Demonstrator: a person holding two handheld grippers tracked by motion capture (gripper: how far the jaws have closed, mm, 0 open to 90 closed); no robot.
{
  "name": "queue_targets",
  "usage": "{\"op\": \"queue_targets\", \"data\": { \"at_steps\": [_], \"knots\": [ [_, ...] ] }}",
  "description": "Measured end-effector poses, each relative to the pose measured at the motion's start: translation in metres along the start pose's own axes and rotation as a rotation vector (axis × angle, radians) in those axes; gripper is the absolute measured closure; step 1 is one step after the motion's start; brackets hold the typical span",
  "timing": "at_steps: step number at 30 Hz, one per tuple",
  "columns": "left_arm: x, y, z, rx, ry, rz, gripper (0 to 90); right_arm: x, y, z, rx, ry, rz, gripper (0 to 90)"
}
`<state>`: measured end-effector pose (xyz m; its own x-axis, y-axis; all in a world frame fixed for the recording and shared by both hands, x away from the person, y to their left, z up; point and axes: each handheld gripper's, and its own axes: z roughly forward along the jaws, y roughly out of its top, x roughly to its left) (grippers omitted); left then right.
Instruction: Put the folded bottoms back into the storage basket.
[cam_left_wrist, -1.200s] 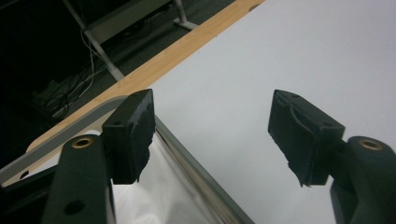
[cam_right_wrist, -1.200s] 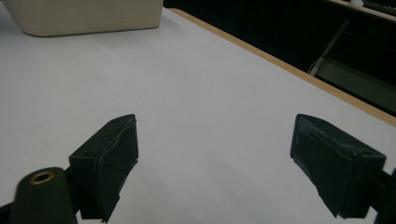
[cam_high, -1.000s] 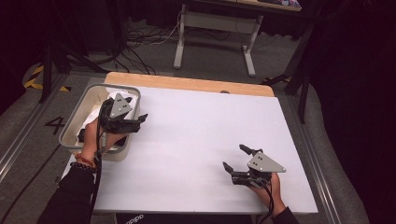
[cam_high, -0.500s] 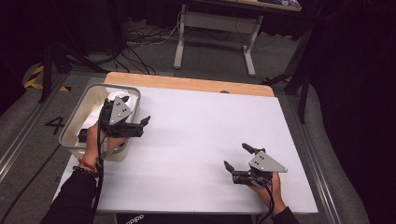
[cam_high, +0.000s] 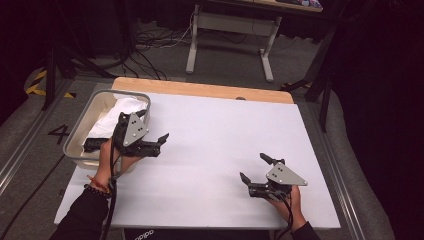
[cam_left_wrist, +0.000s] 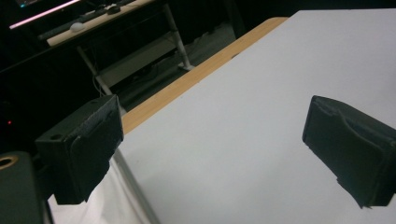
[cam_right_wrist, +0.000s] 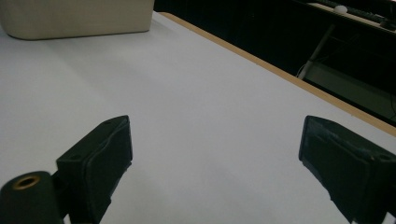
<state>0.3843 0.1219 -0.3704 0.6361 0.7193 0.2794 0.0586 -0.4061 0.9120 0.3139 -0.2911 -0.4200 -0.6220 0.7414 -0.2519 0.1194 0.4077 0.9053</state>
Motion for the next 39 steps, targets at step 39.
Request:
{"op": "queue_targets", "data": {
  "at_steps": [39],
  "knots": [
    [-0.046, 0.000, 0.008, -0.048, -0.101, 0.037, 7.8, 0.004, 0.002, -0.003, -0.025, 0.000, -0.020, 9.8]
  ]
}}
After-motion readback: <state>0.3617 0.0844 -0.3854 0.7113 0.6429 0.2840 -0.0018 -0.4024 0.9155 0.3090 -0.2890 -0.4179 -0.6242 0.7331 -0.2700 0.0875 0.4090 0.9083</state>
